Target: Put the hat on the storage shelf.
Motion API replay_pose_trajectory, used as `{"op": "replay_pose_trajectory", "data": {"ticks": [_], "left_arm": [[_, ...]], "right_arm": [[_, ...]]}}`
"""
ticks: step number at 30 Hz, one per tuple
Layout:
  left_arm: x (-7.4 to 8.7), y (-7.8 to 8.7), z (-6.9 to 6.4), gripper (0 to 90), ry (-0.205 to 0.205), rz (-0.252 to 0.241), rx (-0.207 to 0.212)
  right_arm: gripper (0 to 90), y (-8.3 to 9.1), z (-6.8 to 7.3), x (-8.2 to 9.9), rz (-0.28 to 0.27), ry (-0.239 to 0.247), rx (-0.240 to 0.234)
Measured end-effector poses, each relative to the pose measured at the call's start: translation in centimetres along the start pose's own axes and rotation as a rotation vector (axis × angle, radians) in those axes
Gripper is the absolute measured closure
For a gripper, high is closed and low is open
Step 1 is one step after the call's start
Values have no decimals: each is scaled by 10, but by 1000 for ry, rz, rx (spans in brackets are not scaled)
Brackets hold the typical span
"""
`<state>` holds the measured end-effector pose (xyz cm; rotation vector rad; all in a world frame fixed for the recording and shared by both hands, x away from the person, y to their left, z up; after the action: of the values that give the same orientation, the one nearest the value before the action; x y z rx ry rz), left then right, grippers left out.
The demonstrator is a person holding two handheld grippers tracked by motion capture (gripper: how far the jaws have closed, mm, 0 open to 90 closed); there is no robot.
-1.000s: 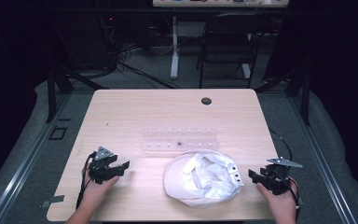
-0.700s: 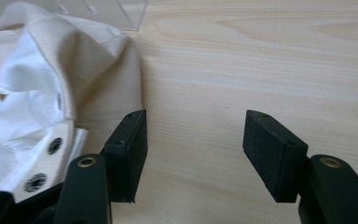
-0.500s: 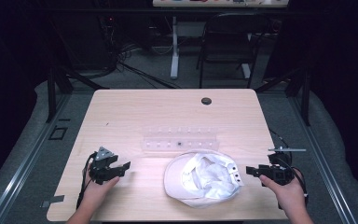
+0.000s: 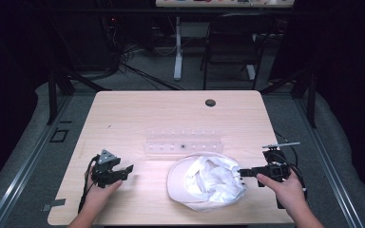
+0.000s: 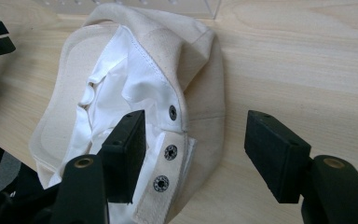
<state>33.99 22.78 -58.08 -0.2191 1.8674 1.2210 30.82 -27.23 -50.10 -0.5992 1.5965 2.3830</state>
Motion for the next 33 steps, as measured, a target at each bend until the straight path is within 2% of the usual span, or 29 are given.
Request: {"op": "replay_pose_trajectory", "data": {"ticks": [4, 5, 9, 14, 18, 24, 28, 30, 33], "left_arm": [[0, -1, 0, 361, -1, 0, -1], [0, -1, 0, 361, -3, 2, -1], [0, -2, -1, 362, -5, 5, -1], [0, -2, -2, 362, -5, 5, -4], [0, -2, -1, 362, -3, 6, 2], [0, -2, -2, 362, -6, 6, -3], [0, -2, -1, 362, -6, 10, 3], [1, -2, -1, 362, -5, 10, 3], [1, -2, -2, 361, -5, 9, -3]], "right_arm": [[392, -4, 2, 0, 14, -6, -8], [401, -7, 3, 1, 34, -8, -17], [404, -13, 6, 2, 56, -24, -36], [404, -21, 8, 1, 65, -24, -52], [405, -25, 10, 1, 62, -33, -53], [421, -36, 11, 2, 96, -25, -53], [450, -38, 13, 4, 123, -25, -56], [464, -38, 16, 5, 120, -46, -57], [474, -35, 17, 5, 141, -48, -69]]}}
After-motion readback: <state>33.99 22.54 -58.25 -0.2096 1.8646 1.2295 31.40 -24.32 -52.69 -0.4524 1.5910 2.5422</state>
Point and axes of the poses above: each handheld gripper's, and its own axes: y roughly backward along the jaws, x roughly out of its underside, z roughly to its left, the point moved 2 cm from there along -y, roughly forward along the jaws, and after that the axes turned 6 degrees about x, right-handed, at the moved point
